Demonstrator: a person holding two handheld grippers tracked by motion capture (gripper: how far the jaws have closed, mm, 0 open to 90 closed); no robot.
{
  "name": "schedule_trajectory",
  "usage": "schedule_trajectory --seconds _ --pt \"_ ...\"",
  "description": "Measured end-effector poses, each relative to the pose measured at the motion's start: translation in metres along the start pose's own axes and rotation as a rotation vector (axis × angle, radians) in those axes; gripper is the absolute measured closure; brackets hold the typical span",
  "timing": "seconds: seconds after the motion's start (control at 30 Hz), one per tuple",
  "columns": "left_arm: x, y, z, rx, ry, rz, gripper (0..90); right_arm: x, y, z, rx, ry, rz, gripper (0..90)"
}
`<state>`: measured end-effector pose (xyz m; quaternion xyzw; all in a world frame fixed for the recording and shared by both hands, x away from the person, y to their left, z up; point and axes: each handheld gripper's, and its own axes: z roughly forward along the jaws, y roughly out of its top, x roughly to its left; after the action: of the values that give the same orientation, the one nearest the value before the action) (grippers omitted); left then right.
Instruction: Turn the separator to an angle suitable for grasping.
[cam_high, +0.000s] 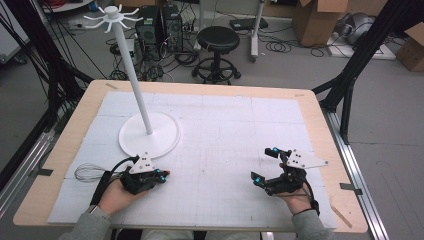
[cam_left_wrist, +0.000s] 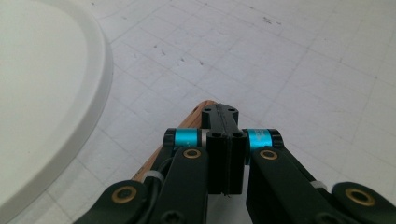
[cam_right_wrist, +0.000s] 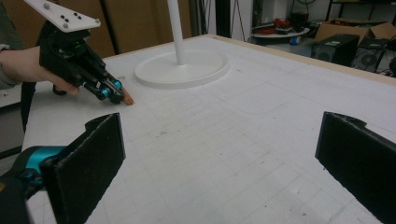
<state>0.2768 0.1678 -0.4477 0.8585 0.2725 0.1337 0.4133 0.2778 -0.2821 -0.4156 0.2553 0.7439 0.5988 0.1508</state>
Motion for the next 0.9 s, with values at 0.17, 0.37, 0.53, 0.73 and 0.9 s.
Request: schedule_trajectory --seconds 0.17,0.37,0.53,0.73,0.9 --pt "0.0 0.0 -0.001 0.005 -0.011 -0.009 89.8 0.0 0.0 0.0 0.0 0.0 -0.002 0.5" --pt "-0.003 -0.002 -0.004 0.028 -0.039 -0.003 89.8 0.0 0.0 0.0 -0.002 0.002 0.002 0.5" --pt "-0.001 -0.003 -0.011 0.007 -0.042 -0.02 89.7 0.0 0.0 0.0 -0.003 0.001 0.001 0.5" --pt "0.007 -0.004 -0.038 -0.049 -0.021 -0.017 89.7 0.0 0.0 -0.001 -0.008 0.002 0.003 0.5" --pt "0.026 -0.009 -0.059 -0.056 0.023 -0.04 89.7 0.0 0.0 0.0 -0.001 0.003 0.005 0.6"
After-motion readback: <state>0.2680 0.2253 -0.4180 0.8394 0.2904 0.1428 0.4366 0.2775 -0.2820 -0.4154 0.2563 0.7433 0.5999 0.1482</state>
